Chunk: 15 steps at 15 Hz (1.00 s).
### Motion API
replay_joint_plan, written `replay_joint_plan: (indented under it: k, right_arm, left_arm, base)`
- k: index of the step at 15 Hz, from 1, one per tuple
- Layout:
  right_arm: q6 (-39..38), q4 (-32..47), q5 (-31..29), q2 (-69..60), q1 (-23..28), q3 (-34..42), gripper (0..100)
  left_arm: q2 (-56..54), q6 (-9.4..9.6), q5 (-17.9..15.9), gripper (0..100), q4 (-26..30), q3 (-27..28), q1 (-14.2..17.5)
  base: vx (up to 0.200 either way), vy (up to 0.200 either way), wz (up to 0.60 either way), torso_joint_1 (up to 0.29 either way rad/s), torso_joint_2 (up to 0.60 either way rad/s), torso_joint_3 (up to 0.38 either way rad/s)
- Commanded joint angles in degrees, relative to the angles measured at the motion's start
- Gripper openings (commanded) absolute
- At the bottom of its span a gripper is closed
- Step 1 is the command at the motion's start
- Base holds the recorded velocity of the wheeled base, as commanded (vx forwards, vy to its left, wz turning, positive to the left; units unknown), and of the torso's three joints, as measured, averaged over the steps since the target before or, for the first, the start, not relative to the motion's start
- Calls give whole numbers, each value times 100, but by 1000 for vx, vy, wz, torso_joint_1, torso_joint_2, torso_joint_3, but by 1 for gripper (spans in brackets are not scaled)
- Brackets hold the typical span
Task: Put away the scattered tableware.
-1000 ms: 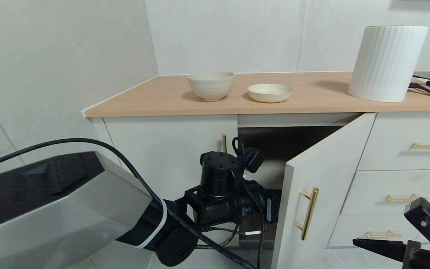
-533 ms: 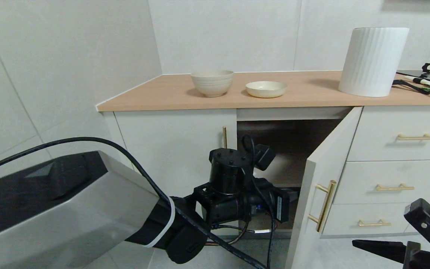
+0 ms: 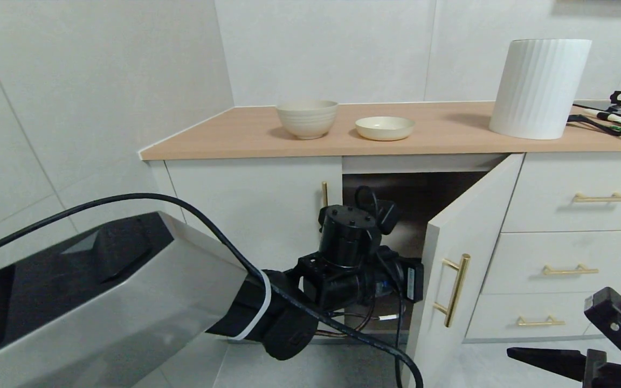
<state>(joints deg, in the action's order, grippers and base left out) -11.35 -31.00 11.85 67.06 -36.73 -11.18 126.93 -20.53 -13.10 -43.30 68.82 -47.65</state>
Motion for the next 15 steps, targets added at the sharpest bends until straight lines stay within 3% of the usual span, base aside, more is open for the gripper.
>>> replay_joint_plan:
  k: [1,4,5,7,8,12,15]
  right_arm:
    - [1,138,10,-229,-238,-7,100]
    - [-25,1325,274,-1389,-1179,-332,100]
    - [-25,2019,722,-1828,-1214,-578,100]
    - [-16,2467,1021,-2013,-1020,-833,100]
    - [-16,2467,1012,-2021,-976,-868,100]
    - [-16,2476,977,-2004,-959,-912,100]
    - [-25,2485,951,-1749,-915,-1053,100]
  left_arm:
    - [-19,-4,54,0,-3,106,-218]
    - [-590,-4,-25,0,-20,-193,-939]
    - [-907,5,-245,0,-38,-457,-1202]
    - [-1012,49,-254,0,-38,-536,-1176]
    - [-1065,31,-219,0,-38,-597,-851]
    - [-1364,-13,-192,0,6,-896,-148]
    - [-2287,-13,80,0,-12,-1802,459]
  base:
    - [0,0,0,0,0,0]
    - [0,0,0,0,0,0]
    - [0,0,0,0,0,0]
    - [0,0,0,0,0,0]
    - [0,0,0,0,0,0]
    - [0,0,0,0,0,0]
    - [0,0,0,0,0,0]
